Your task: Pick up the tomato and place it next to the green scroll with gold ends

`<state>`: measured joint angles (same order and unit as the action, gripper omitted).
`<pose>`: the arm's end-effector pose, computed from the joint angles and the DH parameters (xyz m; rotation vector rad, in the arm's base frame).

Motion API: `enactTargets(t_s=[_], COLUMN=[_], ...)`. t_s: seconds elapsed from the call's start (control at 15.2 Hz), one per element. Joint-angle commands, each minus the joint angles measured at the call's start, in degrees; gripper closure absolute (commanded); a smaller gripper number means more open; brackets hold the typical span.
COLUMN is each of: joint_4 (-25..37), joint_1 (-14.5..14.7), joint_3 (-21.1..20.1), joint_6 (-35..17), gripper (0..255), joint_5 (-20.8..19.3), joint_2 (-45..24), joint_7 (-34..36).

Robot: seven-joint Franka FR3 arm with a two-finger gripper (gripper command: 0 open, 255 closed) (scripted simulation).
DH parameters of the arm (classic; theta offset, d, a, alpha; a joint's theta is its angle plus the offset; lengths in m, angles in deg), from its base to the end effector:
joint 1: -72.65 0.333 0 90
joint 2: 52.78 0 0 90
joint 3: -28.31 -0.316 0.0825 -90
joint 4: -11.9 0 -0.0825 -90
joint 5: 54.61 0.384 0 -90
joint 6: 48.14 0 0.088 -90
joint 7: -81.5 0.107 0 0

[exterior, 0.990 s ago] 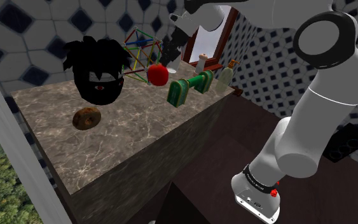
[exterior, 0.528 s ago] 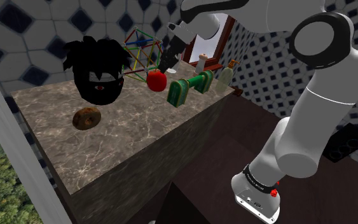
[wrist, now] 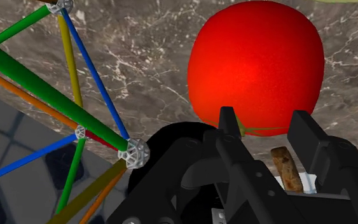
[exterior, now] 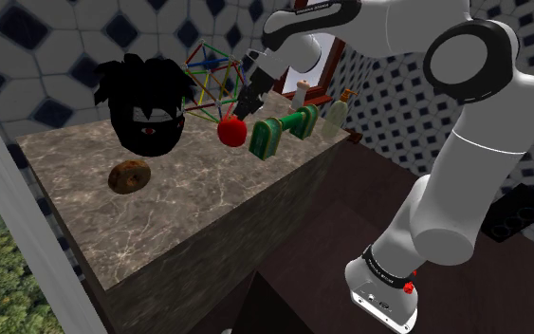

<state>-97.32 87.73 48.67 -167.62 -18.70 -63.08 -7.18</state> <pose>0.6049 -0.0180 0.4176 -2.3316 -1.5117 -0.5185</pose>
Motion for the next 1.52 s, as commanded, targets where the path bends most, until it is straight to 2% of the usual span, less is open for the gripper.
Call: enactTargets(t_s=[0.0, 0.33, 0.86, 0.92, 1.25, 1.45], joint_4=[-0.90, -2.33, -2.33, -2.34, -2.34, -0.80], joint_1=[-0.01, -0.14, -0.15, -0.15, -0.15, -0.99], joint_3=[-0.14, -0.50, -0.50, -0.50, -0.50, 0.76], joint_6=[-1.20, -3.57, -3.57, -3.57, -3.57, 0.63], gripper=[255, 255, 255, 0, 0, 0], joint_5=[0.67, 2.35, 2.35, 2.35, 2.35, -0.18], joint_2=[-0.54, -2.15, -2.15, -2.15, -2.15, 0.64], joint_7=[-0.91, -3.01, -3.01, -3.00, -3.00, -1.58])
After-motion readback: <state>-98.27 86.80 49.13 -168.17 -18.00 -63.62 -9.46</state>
